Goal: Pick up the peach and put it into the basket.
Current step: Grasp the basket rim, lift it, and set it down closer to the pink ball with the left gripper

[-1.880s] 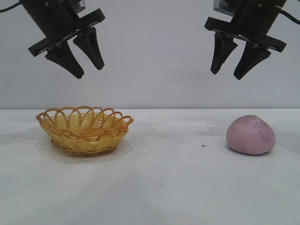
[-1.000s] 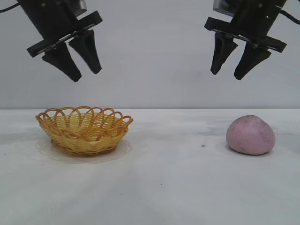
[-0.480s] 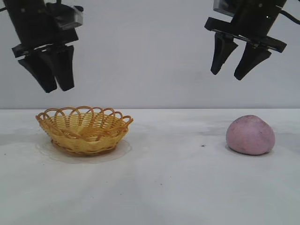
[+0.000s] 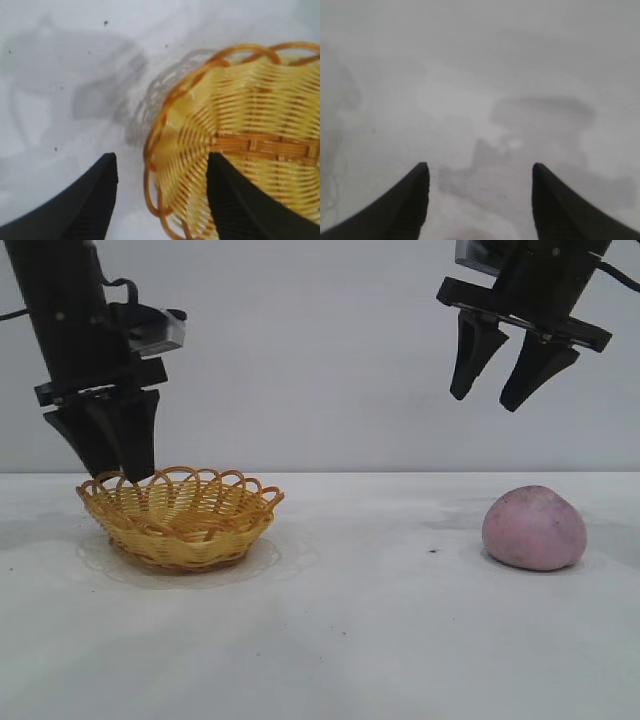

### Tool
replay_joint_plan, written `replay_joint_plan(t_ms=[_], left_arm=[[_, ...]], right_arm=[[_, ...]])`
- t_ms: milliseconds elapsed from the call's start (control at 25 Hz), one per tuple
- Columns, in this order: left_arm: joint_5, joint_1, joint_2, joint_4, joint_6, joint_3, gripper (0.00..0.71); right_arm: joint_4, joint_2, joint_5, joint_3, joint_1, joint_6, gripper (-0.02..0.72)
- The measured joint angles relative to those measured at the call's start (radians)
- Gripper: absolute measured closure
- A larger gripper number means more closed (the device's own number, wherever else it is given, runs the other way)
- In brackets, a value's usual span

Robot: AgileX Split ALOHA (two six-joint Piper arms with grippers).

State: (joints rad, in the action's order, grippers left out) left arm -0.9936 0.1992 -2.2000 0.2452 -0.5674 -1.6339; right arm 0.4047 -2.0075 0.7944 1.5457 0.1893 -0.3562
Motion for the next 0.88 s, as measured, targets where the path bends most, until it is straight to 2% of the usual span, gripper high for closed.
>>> replay_joint_plan(t_ms=[40,80,120,320,480,600,680,880], left_arm=[[-0.012,0.000,0.000,0.002,0.000,-0.006,0.660],[-0.035,0.000,0.000,0.002,0.002,-0.017,0.649],[-0.056,0.000,0.000,0.004,0.013,-0.033,0.710],[-0.182,0.000,0.007,0.018,0.152,-0.113,0.710],[-0.211,0.000,0.051,0.023,0.291,-0.125,0.710],[-0.211,0.000,0.090,0.040,0.380,-0.112,0.710],[-0.184,0.000,0.122,0.078,0.414,-0.061,0.710],[-0.003,0.000,0.222,0.239,0.442,0.160,0.710]], right_arm=[[0.000,0.000,0.000,0.000,0.000,0.000,0.323],[-0.002,0.000,0.000,0.000,0.000,0.000,0.323],[-0.002,0.000,0.000,0.000,0.000,0.000,0.323],[-0.003,0.000,0.000,0.000,0.000,0.000,0.323],[-0.006,0.000,0.000,0.000,0.000,0.000,0.323],[-0.006,0.000,0.000,0.000,0.000,0.000,0.323],[-0.006,0.000,0.000,0.000,0.000,0.000,0.323],[-0.006,0.000,0.000,0.000,0.000,0.000,0.323]])
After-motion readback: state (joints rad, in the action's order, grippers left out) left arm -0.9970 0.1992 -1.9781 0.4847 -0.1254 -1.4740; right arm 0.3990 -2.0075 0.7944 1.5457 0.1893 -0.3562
